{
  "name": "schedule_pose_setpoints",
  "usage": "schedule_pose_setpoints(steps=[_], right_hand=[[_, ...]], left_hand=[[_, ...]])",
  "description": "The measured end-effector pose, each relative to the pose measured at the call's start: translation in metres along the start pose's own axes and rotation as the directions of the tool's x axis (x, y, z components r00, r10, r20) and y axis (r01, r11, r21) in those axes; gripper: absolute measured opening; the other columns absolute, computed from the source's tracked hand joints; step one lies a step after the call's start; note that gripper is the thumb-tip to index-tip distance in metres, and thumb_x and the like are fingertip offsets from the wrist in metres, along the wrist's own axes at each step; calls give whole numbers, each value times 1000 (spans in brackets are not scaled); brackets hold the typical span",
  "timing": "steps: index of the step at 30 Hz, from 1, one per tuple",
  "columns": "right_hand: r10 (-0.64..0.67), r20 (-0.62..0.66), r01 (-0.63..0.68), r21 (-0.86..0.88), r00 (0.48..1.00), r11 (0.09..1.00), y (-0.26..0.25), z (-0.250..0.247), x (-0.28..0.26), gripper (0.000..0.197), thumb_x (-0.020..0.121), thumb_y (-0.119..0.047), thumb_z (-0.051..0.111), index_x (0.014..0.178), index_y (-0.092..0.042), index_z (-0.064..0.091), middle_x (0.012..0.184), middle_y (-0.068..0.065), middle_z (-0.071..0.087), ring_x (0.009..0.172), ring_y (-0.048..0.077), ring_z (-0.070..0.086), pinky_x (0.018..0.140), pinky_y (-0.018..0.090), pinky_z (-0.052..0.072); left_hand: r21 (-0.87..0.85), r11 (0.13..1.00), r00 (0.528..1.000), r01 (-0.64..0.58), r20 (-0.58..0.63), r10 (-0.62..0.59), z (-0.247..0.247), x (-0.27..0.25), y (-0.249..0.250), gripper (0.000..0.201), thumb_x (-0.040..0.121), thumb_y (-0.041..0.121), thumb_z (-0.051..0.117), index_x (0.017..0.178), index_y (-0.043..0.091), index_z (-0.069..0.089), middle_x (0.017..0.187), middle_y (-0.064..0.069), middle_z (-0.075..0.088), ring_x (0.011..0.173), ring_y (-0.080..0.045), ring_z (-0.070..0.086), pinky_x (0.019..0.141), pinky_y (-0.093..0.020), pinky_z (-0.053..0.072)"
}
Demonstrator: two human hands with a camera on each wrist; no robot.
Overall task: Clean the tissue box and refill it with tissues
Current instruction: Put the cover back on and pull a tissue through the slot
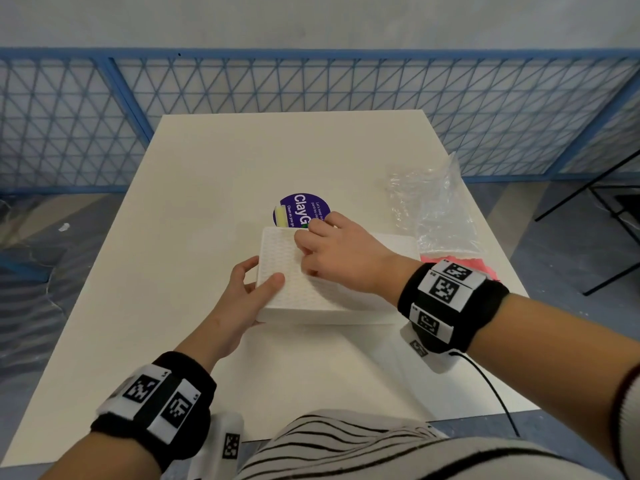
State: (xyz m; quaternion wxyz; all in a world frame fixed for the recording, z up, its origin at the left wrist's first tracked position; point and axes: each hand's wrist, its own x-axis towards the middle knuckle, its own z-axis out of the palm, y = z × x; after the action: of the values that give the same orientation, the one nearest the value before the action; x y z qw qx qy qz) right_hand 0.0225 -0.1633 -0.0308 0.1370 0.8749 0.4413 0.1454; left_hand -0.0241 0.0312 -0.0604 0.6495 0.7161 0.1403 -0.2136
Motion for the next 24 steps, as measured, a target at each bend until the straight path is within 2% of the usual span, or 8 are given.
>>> schedule_pose_setpoints(steps=[3,6,10,13,15,19,22,24], right_hand=[[-48,14,48,20,999,999,6,2,-1,21,69,-17,76,60,-28,59,84,-6,55,72,19,49,70,30,30],[-69,11,69,56,998,996,9,4,-3,20,72,-20,74,61,-29,60,84,-7,55,71,18,50,68,29,35],[-93,-22,95,77,995,993,14,5,-4,15,74,-21,73,65,-22,62,85,-3,58,68,19,53,63,29,41],[-127,-45,130,90,991,987,20,3,-7,7,74,-18,73,76,-22,67,90,-2,60,71,19,55,64,29,42],[-145,-14,146,72,989,987,24,1,-11,18,69,-17,75,84,-26,69,96,-3,61,76,19,56,67,30,40],[-137,52,138,-14,989,990,23,0,-11,18,63,-19,79,74,-28,67,97,-6,61,76,19,55,68,31,40],[-187,29,189,-65,982,980,20,2,-8,17,65,-10,76,69,-23,66,93,-3,62,73,21,55,64,32,43],[-207,3,206,-83,978,975,19,3,-7,15,68,-12,75,70,-23,66,93,-4,62,72,20,53,63,31,40]], left_hand=[[-6,1000,1000,10,0,-10,0,2,0,72,70,48,69,131,37,33,111,-9,65,100,-22,65,89,-43,53],[-16,1000,1000,12,-5,-12,1,3,1,60,84,40,68,133,35,33,110,-9,65,95,-20,65,85,-41,54],[-3,1000,1000,8,0,-8,1,3,2,70,74,47,70,132,35,33,110,-9,66,95,-19,66,84,-40,54],[0,1000,1000,10,0,-10,0,3,3,63,80,44,70,131,36,34,110,-8,66,98,-20,65,88,-43,53],[4,1000,1000,8,-5,-8,-1,3,2,62,80,44,70,130,36,34,110,-8,65,98,-20,65,90,-43,53],[36,999,1000,-2,2,2,0,3,4,74,67,52,67,131,36,33,111,-8,65,100,-21,65,90,-44,53],[53,999,1000,-6,14,5,1,2,6,74,66,51,66,131,37,33,113,-10,64,101,-21,65,84,-40,55],[58,998,1000,5,12,-5,1,2,6,70,70,50,69,129,37,33,114,-11,63,101,-22,65,83,-39,55]])
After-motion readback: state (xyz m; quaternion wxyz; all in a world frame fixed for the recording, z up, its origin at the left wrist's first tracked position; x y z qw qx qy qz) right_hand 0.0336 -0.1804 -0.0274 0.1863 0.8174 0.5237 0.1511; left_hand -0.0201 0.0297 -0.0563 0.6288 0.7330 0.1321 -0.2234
